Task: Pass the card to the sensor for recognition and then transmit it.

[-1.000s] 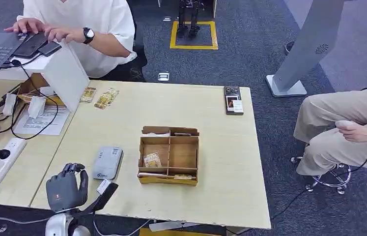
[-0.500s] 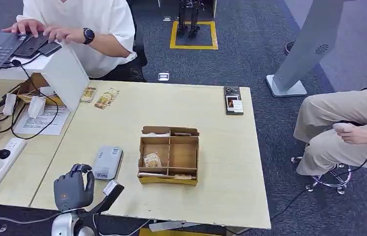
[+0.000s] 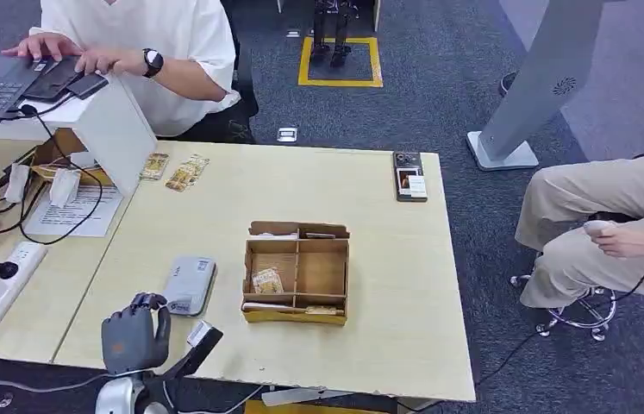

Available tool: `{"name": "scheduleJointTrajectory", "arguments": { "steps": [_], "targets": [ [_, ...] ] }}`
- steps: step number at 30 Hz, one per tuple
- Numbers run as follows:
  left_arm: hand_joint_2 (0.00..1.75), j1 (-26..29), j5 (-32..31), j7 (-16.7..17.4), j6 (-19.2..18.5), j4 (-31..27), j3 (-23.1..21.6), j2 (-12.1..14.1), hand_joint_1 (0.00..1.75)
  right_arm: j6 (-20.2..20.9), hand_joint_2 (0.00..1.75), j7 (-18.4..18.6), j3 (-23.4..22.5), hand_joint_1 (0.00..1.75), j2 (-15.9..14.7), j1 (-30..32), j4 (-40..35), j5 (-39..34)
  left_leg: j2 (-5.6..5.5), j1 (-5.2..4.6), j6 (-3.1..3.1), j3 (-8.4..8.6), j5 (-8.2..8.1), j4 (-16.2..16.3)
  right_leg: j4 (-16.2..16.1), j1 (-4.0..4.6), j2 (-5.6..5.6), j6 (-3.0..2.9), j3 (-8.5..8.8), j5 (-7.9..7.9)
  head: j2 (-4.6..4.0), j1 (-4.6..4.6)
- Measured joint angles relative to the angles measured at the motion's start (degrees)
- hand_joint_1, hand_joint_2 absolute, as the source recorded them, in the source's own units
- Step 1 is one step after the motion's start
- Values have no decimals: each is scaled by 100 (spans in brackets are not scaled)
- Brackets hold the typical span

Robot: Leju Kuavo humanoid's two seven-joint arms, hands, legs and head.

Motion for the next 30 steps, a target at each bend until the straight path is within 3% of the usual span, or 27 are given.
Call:
{"name": "scheduleJointTrajectory", "arguments": {
  "steps": [13,30],
  "targets": [
    [175,27,-37,291,15,212,0,11,175,0,175,-2,0,0,0,0,17,7,-2,0,0,3,0,0,0,0,-4,0,4,0,-2,0],
    [175,63,-46,275,13,417,0,9,175,0,175,2,0,0,0,0,17,4,-2,0,0,3,0,0,0,0,-4,0,4,0,-2,0]
  ]
}}
